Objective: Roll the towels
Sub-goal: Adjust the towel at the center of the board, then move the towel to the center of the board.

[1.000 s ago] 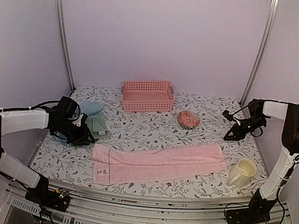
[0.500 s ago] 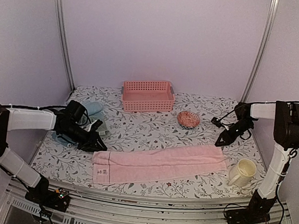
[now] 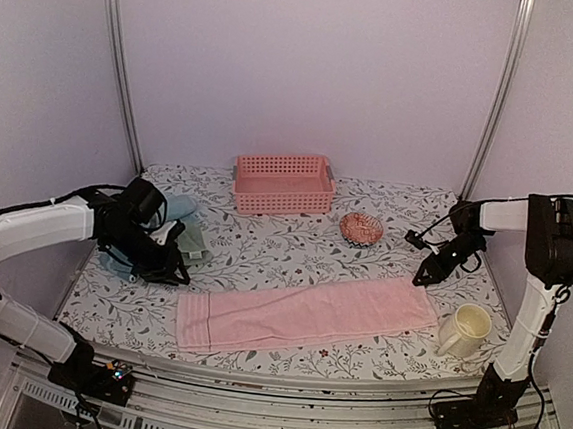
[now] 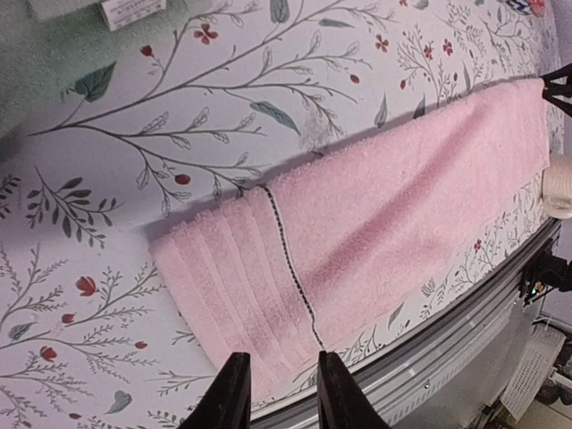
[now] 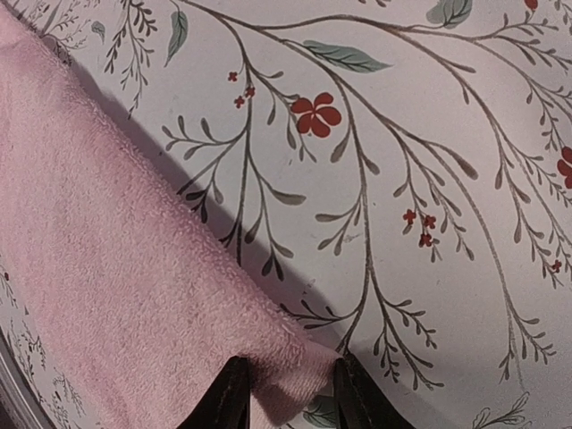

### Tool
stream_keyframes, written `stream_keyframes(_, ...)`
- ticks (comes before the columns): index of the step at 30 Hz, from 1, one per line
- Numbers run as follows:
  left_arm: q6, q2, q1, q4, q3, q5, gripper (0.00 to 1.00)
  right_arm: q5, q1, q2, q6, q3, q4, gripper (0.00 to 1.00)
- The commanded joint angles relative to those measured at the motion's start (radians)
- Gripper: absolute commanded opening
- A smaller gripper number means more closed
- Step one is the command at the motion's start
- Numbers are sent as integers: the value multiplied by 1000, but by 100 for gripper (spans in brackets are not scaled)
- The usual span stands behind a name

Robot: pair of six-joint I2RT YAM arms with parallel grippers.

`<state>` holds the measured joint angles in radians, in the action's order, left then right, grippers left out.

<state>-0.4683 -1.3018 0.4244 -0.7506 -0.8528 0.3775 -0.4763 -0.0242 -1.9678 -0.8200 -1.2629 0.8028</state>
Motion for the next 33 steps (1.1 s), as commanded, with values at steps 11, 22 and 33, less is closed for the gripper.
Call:
stream_keyframes(11, -41, -148, -4, 114, 56, -151, 35, 15, -8, 7, 86, -42, 14, 40)
stream_keyframes(22, -43, -195, -4, 264, 127, -110, 11, 107, -31, -50, 141, -85, 28, 21)
stream_keyframes(33, -166, -102, -3, 440, 216, -174, 0, 185, -31, -137, 193, -297, -11, 3)
